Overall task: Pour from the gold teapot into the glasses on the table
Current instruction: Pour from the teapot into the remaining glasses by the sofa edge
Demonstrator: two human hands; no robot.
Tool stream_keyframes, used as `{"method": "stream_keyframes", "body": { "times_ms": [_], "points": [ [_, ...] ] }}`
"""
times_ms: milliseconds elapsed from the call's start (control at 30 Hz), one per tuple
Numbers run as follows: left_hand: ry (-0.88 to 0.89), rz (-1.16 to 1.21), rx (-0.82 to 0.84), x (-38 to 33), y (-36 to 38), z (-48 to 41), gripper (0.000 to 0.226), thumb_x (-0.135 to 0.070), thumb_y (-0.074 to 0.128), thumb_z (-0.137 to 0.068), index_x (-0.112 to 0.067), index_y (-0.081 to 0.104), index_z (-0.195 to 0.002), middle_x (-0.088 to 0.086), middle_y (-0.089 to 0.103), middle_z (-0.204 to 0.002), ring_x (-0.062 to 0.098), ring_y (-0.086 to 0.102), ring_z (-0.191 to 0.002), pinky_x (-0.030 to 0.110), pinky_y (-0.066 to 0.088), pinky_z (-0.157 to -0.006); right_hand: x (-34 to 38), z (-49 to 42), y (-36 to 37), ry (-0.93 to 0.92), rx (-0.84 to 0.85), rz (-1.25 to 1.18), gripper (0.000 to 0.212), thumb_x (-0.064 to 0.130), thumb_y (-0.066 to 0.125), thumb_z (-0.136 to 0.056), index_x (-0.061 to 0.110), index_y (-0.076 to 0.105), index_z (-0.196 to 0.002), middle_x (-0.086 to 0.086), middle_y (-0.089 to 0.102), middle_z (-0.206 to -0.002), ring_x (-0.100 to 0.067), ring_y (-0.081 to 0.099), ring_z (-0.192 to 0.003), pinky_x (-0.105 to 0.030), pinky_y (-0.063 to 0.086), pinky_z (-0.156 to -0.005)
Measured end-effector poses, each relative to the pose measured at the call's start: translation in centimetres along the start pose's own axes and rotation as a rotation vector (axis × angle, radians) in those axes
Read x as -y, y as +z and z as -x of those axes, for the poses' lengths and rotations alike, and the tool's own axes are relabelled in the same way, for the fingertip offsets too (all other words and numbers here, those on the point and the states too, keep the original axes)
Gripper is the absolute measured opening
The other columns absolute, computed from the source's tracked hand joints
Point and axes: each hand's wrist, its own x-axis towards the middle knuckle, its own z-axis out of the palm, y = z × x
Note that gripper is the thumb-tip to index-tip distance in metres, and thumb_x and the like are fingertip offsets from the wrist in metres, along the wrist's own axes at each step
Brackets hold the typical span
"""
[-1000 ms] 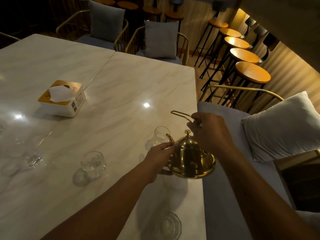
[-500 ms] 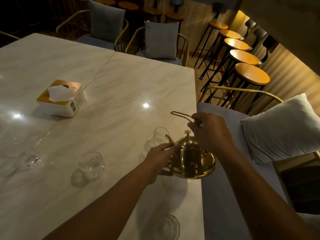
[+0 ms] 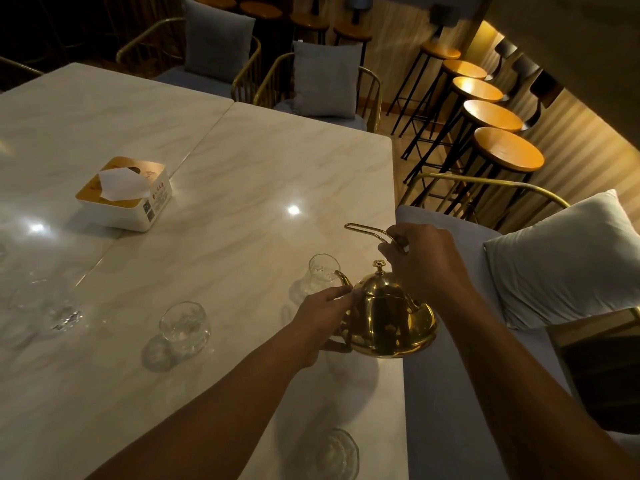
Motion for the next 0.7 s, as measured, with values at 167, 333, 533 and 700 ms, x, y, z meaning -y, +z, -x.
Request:
{"method": "stream_keyframes", "body": {
  "times_ms": [167,333,533,700],
  "points": [
    [-0.002,-0.001,0.003,-0.14,-0.03,-0.06,0.043,-0.046,0.067,-0.084,-0.029,0.061,-0.124,0.006,0.068,-0.103,0.03,0.067,-0.094,0.047,0.061,-0.077,-0.13,-0.25,0.09,-0.004,0.006,-0.005,0.036,0.024,0.063,-0.097,0.011,0.063,-0.131,-0.011,0.072,-0.113,-0.017,0.063,-0.088,-0.027,0.049,-0.07],
    [0.0,0.003,0.011,-0.16,-0.04,0.02,0.042,-0.047,0.065,-0.085,-0.029,0.062,-0.123,0.006,0.068,-0.102,0.03,0.068,-0.093,0.046,0.061,-0.076,-0.07,-0.35,-0.03,-0.019,0.014,-0.002,0.035,0.024,0.063,-0.098,0.01,0.063,-0.13,-0.012,0.072,-0.113,-0.021,0.068,-0.09,-0.031,0.054,-0.073],
    [0.003,0.004,0.019,-0.29,-0.18,0.11,0.042,-0.045,0.065,-0.086,-0.028,0.062,-0.124,0.006,0.067,-0.1,0.028,0.068,-0.09,0.042,0.062,-0.071,-0.19,-0.54,0.08,-0.032,0.01,0.007,0.034,0.024,0.064,-0.097,0.01,0.064,-0.128,-0.012,0.073,-0.112,-0.023,0.07,-0.088,-0.037,0.059,-0.077],
    [0.005,0.009,0.018,-0.32,-0.17,0.07,0.037,-0.044,0.065,-0.086,-0.029,0.063,-0.12,0.007,0.067,-0.101,0.028,0.068,-0.09,0.045,0.062,-0.074,-0.14,-0.61,0.09,-0.025,0.012,0.005,0.034,0.023,0.064,-0.097,0.01,0.064,-0.128,-0.011,0.072,-0.111,-0.015,0.063,-0.082,-0.029,0.053,-0.072]
  ]
}}
